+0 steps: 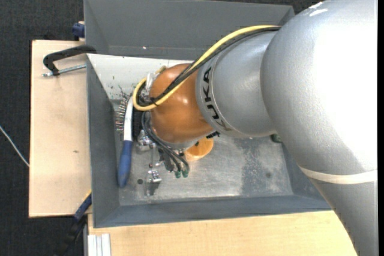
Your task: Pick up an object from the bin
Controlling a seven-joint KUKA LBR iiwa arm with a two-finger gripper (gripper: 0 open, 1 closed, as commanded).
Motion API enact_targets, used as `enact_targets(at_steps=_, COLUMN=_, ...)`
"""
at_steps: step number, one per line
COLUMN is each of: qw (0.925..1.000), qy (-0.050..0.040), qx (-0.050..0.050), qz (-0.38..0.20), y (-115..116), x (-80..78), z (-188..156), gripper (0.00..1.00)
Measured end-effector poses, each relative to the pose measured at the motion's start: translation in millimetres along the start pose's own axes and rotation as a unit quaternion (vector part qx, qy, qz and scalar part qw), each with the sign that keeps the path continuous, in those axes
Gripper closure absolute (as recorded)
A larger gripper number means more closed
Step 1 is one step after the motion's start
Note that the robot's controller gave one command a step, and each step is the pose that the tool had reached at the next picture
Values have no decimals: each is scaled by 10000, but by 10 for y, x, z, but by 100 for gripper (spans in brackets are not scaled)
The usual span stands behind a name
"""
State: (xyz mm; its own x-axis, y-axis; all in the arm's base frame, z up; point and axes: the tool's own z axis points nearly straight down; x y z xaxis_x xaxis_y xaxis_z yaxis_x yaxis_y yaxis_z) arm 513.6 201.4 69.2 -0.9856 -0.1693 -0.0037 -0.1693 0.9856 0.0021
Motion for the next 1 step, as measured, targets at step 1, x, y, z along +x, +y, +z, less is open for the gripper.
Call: enact_targets(at_steps=1, qw=10000, qy=21, qx=-4, qz=3, y=7, x=3, z=-36, gripper=100)
